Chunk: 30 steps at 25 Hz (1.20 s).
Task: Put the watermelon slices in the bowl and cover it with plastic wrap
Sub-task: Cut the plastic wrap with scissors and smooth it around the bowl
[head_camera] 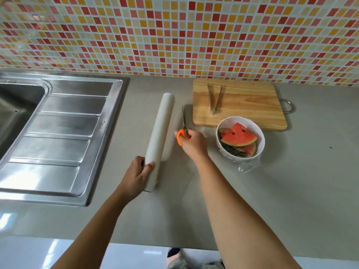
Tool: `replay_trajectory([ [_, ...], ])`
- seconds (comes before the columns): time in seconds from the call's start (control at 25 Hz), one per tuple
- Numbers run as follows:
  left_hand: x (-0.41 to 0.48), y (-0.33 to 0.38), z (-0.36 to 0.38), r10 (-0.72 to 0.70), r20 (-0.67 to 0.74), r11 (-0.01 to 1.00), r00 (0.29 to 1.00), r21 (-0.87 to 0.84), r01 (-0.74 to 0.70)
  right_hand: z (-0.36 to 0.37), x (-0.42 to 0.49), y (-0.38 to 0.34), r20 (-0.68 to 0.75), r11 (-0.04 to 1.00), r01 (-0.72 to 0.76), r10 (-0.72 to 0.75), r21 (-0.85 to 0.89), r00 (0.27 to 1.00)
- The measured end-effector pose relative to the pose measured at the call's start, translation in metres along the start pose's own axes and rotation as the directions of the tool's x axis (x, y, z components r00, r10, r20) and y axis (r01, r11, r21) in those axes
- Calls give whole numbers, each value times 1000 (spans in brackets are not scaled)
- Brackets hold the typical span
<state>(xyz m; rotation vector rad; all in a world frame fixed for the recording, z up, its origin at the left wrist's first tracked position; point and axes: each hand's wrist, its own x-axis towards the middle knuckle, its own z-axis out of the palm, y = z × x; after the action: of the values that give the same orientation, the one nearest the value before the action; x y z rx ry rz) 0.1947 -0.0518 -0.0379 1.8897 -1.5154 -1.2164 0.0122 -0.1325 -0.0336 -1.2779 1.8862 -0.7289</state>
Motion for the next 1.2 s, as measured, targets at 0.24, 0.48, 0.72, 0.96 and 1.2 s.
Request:
replay_trajectory([
  [0.24, 0, 16, 19, -9, -166, 998, 986, 61, 19, 13, -38, 6, 38, 861, 124, -121, -494, 992],
  [0.48, -7, 10, 18, 57, -230, 967, 972, 256, 4, 27, -51, 12, 75, 830, 40, 3, -557, 997],
  [0.72, -11, 5, 25, 83, -205, 922, 975, 388, 3, 23, -61, 10, 72, 865, 95, -68, -493, 995],
  [0.96, -20, 27, 18, 42, -303, 931, 952, 357, 72, -11, -75, 1, -97, 908, 151, -204, -391, 974],
  [1.2, -5, 104, 53, 295, -286, 955, 912, 93, -280, -102, -56, 19, -364, 943, 210, -296, -257, 883],
])
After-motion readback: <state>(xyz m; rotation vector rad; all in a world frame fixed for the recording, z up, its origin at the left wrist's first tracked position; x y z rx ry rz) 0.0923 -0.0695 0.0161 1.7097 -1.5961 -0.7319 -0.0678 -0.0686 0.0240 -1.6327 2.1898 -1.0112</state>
